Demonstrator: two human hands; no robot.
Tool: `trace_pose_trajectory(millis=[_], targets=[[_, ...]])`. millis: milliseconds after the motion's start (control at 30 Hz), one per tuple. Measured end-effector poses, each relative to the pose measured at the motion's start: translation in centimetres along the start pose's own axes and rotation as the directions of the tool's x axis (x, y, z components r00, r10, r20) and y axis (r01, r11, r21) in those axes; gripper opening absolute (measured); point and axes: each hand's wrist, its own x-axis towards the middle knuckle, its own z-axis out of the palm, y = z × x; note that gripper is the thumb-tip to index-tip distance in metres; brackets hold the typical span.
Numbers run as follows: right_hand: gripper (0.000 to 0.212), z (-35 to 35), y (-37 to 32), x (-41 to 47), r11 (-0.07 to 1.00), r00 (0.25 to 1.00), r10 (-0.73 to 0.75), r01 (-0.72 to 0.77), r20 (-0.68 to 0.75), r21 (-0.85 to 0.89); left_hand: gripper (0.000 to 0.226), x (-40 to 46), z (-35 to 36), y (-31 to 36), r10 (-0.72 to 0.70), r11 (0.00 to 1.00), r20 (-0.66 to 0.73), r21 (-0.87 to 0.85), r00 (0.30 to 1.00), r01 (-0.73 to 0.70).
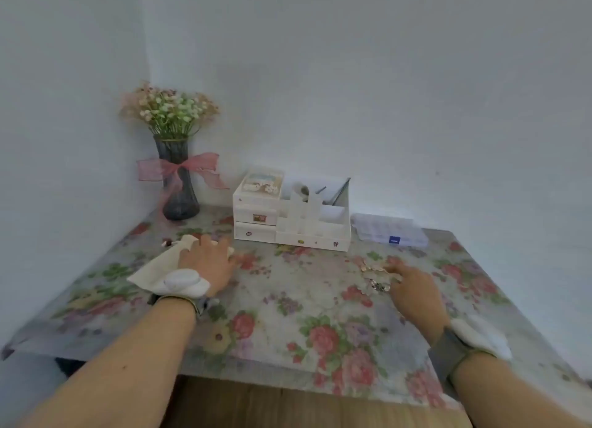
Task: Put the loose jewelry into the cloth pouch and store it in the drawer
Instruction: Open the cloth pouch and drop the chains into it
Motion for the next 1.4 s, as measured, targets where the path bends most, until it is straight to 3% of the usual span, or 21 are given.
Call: trace_pose_trajectory(millis=[167, 267, 400, 600, 667, 800, 933, 1033, 1133, 1233, 1400], targets=[[0.046, 0.2, 0.7, 0.6, 0.999, 0.999, 0.038, -0.038, 0.003, 0.001, 0.056, 3.4, -1.0, 0.3, 0.085, 0.996, 0.302, -0.029, 0.949, -0.08], [0.045, 0.4, 1.3, 0.8, 0.999, 0.999, 0.049, -0.049, -0.012, 0.016, 0.052, 4.2, -0.9, 0.9, 0.116, 0.992, 0.357, -0.079, 0.927, -0.093], [0.045, 0.2, 1.9, 1.2, 0.998, 0.998, 0.057, -0.056, -0.017, 0.042, 0.047, 4.6, -0.7, 1.1, 0.108, 0.994, 0.302, -0.035, 0.947, -0.103], [0.04, -0.2, 2.8, 1.4, 0.997, 0.995, 0.054, -0.05, -0.078, 0.05, 0.03, 3.4, -0.5, 2.2, 0.139, 0.989, -0.028, 0.05, 0.99, -0.138], [0.04, -0.2, 3.0, 1.4, 0.996, 0.995, 0.064, -0.059, -0.081, 0.06, 0.026, 2.7, -0.8, 3.3, 0.209, 0.978, -0.108, 0.01, 0.972, -0.209], [0.038, -0.2, 3.3, 1.2, 0.993, 0.993, 0.082, -0.075, -0.085, 0.087, 0.022, 0.8, -1.1, 6.5, 0.407, 0.898, -0.141, -0.117, 0.903, -0.423], [0.035, -0.6, 4.1, 1.0, 0.993, 0.991, 0.087, -0.078, -0.099, 0.087, 0.022, -1.5, -1.4, 9.8, 0.538, 0.822, -0.214, -0.082, 0.815, -0.564], [0.036, -1.6, 5.6, 0.5, 0.988, 0.983, 0.133, -0.122, -0.125, 0.089, 0.015, -2.7, -1.5, 11.3, 0.585, 0.802, -0.2, -0.002, 0.786, -0.598], [0.038, -2.8, 7.2, 0.3, 0.971, 0.969, 0.205, -0.184, -0.138, 0.151, 0.008, -2.7, -1.5, 11.2, 0.529, 0.845, -0.161, 0.007, 0.833, -0.535], [0.033, -3.3, 8.4, 0.0, 0.944, 0.951, 0.285, -0.257, -0.119, 0.209, 0.025, -2.1, -1.4, 10.8, 0.409, 0.911, -0.076, -0.029, 0.909, -0.412], [0.027, -2.6, 8.4, -0.7, 0.95, 0.954, 0.271, -0.243, -0.13, 0.199, 0.039, -2.1, -1.0, 11.5, 0.374, 0.925, -0.002, 0.07, 0.927, -0.373]])
